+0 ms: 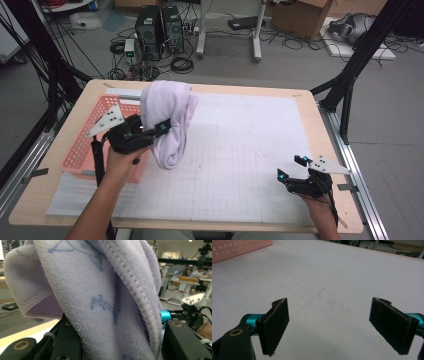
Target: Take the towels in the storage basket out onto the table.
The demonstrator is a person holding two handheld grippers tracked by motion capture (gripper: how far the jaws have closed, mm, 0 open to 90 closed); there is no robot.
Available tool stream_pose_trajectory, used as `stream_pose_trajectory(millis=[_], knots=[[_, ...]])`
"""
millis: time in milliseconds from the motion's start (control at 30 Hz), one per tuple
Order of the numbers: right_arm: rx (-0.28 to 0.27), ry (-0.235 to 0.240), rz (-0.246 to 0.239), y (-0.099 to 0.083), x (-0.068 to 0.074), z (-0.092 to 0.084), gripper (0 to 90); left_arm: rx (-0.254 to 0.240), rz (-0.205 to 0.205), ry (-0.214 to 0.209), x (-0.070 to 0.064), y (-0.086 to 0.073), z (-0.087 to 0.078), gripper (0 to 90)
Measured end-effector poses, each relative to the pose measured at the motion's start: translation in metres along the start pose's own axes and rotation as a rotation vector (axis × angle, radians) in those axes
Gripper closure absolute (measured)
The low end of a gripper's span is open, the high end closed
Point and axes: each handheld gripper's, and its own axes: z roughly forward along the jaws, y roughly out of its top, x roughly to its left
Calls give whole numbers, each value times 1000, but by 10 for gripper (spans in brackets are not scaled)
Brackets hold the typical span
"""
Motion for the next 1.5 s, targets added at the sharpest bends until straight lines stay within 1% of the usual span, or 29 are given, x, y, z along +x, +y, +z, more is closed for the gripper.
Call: stream_pose_trajectory(millis=[167, 300, 367, 433, 467, 500, 600, 633, 700, 800, 867, 933, 967, 1000, 1067, 1133, 1200, 1267, 1333, 1400, 1433, 1500], knots=[[-2, -1, 3, 0, 1, -1, 150, 45, -1, -30, -10, -11, 24, 552], [-1, -2, 4, -1, 0, -2, 150, 52, -9, -48, -16, -19, 39, 551], [-2, -2, 4, 0, -1, -1, 150, 83, -1, -50, -19, -25, 48, 548], [0, 0, 6, 0, 0, -1, 150, 110, -7, -48, -21, -33, 58, 545], [0, 1, 3, 0, 0, -1, 150, 124, -4, -42, -22, -37, 62, 542], [0, 1, 3, 0, 0, -1, 150, 148, -3, -35, -22, -42, 69, 542], [1, 4, -1, 0, 1, 1, 150, 202, -10, -12, -23, -56, 84, 538], [5, 5, -1, 0, 1, 1, 150, 224, -7, -12, -23, -60, 90, 534], [5, 7, 0, 0, 1, 2, 150, 259, -17, -1, -23, -69, 100, 528], [7, 8, 0, -1, 1, 2, 150, 307, -20, 18, -22, -80, 111, 524], [7, 8, 1, -1, 0, 2, 150, 342, -19, 41, -22, -87, 118, 519], [9, 8, 4, -1, 0, 2, 150, 384, -11, 62, -21, -94, 123, 495], [9, 7, 0, -1, 0, 2, 150, 402, -19, 66, -20, -97, 125, 447], [9, 7, 0, -1, 0, 2, 150, 412, -32, 75, -20, -99, 126, 447], [9, 10, -1, -1, 0, 3, 150, 412, -48, 97, -19, -98, 126, 351], [9, 10, -4, -1, 0, 3, 150, 388, -59, 116, -20, -93, 122, 251], [12, 8, 2, -1, 0, 3, 150, 367, -61, 127, -19, -85, 115, 207], [12, 8, 2, -1, 0, 3, 150, 361, -57, 123, -19, -77, 106, 203], [9, 7, -3, -1, 0, 3, 150, 340, -53, 124, -19, -71, 95, 203], [11, 7, 0, -1, 1, 3, 150, 279, -57, 132, -20, -70, 81, 201], [10, 5, 0, -1, 1, 3, 150, 266, -55, 131, -22, -71, 75, 193], [11, 4, 4, -1, 1, 4, 150, 255, -56, 124, -24, -75, 64, 187]])
